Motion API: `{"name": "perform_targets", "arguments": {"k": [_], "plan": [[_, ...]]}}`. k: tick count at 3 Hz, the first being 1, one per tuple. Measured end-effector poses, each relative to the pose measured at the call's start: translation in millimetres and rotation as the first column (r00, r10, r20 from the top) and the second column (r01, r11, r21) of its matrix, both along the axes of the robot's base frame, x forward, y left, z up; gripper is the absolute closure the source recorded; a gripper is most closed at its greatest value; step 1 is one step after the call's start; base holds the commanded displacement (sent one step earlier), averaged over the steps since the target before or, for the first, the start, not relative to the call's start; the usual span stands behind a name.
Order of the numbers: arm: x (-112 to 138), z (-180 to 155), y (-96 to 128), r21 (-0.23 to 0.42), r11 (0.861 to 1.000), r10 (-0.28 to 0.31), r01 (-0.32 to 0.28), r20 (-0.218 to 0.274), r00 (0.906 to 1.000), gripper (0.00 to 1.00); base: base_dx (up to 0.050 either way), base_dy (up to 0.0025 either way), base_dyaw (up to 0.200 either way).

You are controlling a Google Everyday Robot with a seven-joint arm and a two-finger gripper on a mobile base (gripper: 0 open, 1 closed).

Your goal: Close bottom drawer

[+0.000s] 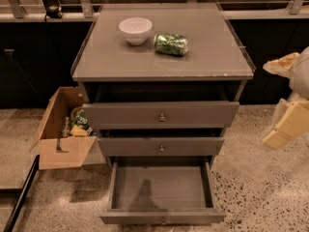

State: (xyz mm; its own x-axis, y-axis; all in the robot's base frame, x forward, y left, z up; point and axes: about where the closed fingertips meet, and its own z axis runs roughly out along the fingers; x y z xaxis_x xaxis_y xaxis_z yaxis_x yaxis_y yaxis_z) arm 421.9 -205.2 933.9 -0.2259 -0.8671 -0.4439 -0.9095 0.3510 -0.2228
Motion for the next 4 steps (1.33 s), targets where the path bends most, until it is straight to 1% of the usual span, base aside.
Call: {"name": "perform_targets", "arguments": {"k": [1, 2, 3, 4], "plan": [[-0.7, -23.8, 6.6, 0.023, 0.999, -0.022, 0.021, 0.005, 0.9998, 0.00, 0.000, 0.00000, 0.000], [4.1, -50.2, 14.7, 0.058, 0.998, -0.036, 0.036, -0.002, 0.9994, 0.00, 0.000, 0.00000, 0.000], [14.3, -88.6, 35.0, 0.144, 0.990, 0.005, 0.001, -0.047, 0.9989, 0.00, 0.000, 0.00000, 0.000], [14.4, -89.3, 35.0, 0.145, 0.989, 0.006, 0.002, -0.048, 0.9988, 0.00, 0.000, 0.00000, 0.000]]}}
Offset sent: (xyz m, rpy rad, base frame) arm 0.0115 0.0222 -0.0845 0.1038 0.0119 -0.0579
